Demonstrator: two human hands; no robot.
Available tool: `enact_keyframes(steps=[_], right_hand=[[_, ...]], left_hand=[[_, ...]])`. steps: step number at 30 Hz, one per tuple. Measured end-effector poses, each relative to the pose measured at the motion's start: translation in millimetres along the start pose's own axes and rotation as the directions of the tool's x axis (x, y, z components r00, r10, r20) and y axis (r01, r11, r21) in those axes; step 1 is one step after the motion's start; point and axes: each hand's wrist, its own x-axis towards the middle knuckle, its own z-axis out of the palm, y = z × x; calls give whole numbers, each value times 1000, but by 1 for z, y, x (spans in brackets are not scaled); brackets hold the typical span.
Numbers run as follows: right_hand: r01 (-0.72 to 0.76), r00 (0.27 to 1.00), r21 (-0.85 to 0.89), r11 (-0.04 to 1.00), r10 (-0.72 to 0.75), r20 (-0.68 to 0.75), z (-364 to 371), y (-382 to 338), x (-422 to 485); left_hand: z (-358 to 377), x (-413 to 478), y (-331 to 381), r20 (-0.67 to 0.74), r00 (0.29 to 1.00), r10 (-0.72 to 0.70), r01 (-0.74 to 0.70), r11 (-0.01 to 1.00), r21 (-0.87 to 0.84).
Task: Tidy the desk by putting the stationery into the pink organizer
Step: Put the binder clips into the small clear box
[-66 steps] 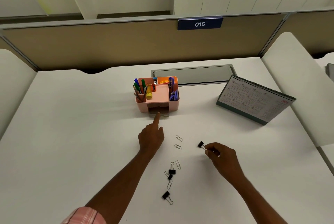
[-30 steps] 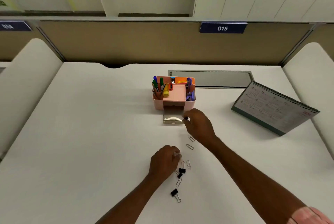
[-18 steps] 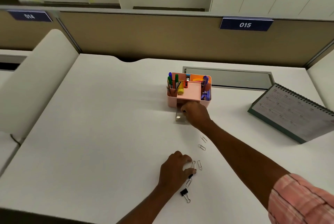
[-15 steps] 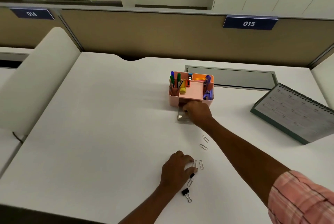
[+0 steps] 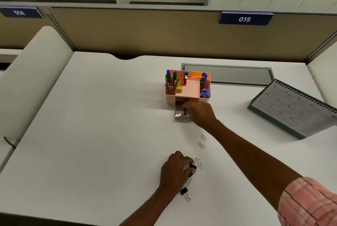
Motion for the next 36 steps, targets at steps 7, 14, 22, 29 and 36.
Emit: enact_keyframes(steps=[7, 14, 22, 29, 36], right_hand=[[-134, 973, 148, 980, 158, -166, -7, 4, -80], [-305, 938, 274, 912, 338, -78, 12, 1, -172], [-368, 926, 362, 857, 373, 58, 33, -25, -235], [-161, 962, 286, 944, 85, 260, 44, -59, -257], [5, 966, 126, 992, -37, 254, 60, -79, -258]], left_hand=[[4, 0, 10, -49, 998, -32, 33, 999, 20], [14, 0, 21, -104, 989, -102, 112, 989, 99], [-19, 22, 21, -163, 968, -193, 180, 980, -89], [-79, 73, 29, -341, 928, -151, 135, 988, -70], [-94, 129, 38, -358, 913, -196, 200, 979, -24]])
